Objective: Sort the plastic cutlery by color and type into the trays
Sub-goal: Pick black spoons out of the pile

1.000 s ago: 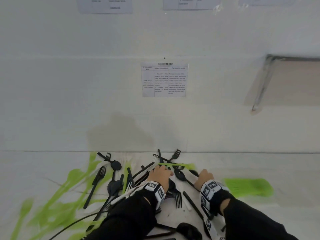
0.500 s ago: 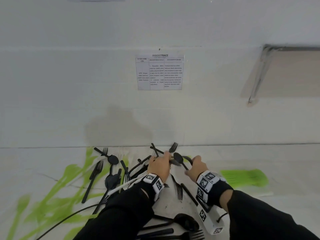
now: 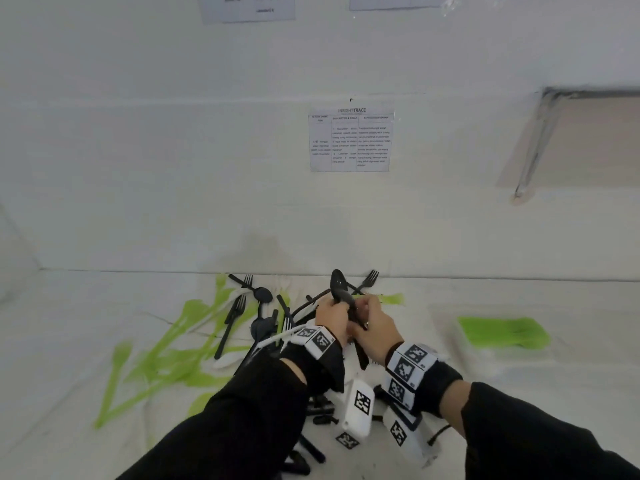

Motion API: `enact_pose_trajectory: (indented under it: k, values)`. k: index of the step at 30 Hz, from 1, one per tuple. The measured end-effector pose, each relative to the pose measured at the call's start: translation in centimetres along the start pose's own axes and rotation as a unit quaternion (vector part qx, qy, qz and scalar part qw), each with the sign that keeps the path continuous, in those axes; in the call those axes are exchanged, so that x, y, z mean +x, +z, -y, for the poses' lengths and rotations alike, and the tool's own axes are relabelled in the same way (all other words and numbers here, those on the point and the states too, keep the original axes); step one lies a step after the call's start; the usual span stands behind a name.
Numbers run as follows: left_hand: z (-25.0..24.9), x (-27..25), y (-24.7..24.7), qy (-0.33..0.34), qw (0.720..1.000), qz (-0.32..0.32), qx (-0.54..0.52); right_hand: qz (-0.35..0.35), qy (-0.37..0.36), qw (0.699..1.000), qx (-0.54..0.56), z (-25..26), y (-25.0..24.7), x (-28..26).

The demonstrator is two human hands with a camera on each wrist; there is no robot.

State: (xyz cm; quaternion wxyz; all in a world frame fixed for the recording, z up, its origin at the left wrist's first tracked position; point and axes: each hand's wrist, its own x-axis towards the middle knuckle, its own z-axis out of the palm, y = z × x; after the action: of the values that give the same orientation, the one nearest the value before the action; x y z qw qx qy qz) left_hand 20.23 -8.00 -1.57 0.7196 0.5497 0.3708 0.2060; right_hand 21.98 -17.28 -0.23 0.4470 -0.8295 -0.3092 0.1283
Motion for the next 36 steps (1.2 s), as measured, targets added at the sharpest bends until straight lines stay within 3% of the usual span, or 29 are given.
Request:
enact_pose_trajectory:
  k: [5, 9, 12, 15, 17, 19, 20, 21, 24, 27, 30, 33, 36]
  values:
    - [1.0, -2.2, -2.9, -0.014, 0.995, 0.035, -0.091, -0.076, 0.01, 0.997, 0.008, 0.7, 0.9, -0.7]
    - [1.0, -4.3, -4.2, -0.083, 0.983, 0.118, -0.113, -0.055, 0.05, 0.995, -0.067, 1.9, 2.4, -0.9]
    - [1.7, -4.2, -5.4, -0.142, 0.975, 0.102, -0.139, 0.004, 0.029, 0.982, -0.184, 2.4, 4.3, -1.1]
    - [2.7, -3.3, -6.8, -0.144, 0.981, 0.067, -0.113, 0.11, 0.002, 0.941, -0.321, 2.5, 5.9, -1.3]
    - [3.2, -2.7, -7.8, -0.13, 0.986, 0.038, -0.095, 0.161, -0.015, 0.954, -0.251, 2.6, 4.9, -1.6]
    - [3.2, -2.8, -8.8, -0.12, 0.99, 0.021, -0.072, 0.137, 0.001, 0.975, -0.176, 2.1, 2.5, -1.4]
    - [3.0, -3.0, -9.4, -0.121, 0.99, 0.024, -0.063, 0.118, 0.019, 0.974, -0.195, 1.4, 1.2, -1.0]
    - [2.8, -3.2, -9.8, -0.126, 0.99, 0.028, -0.056, 0.119, 0.039, 0.962, -0.242, 0.5, -0.2, -0.7]
    - [2.3, -3.4, -11.4, -0.141, 0.988, 0.03, -0.05, 0.196, 0.108, 0.878, -0.422, -2.6, -2.8, -0.5]
    - [2.3, -3.5, -12.0, -0.144, 0.988, 0.031, -0.051, 0.215, 0.114, 0.843, -0.479, -4.6, -3.4, -0.6]
    - [2.4, -4.1, -12.0, -0.13, 0.991, 0.034, -0.026, 0.248, 0.114, 0.787, -0.553, -5.3, -3.5, -0.9]
    - [2.6, -4.9, -11.8, -0.127, 0.99, 0.06, 0.003, 0.167, 0.052, 0.797, -0.578, -4.9, -4.5, -1.4]
    - [3.0, -5.2, -11.2, -0.117, 0.99, 0.074, 0.022, 0.114, 0.027, 0.77, -0.627, -3.9, -6.4, -1.9]
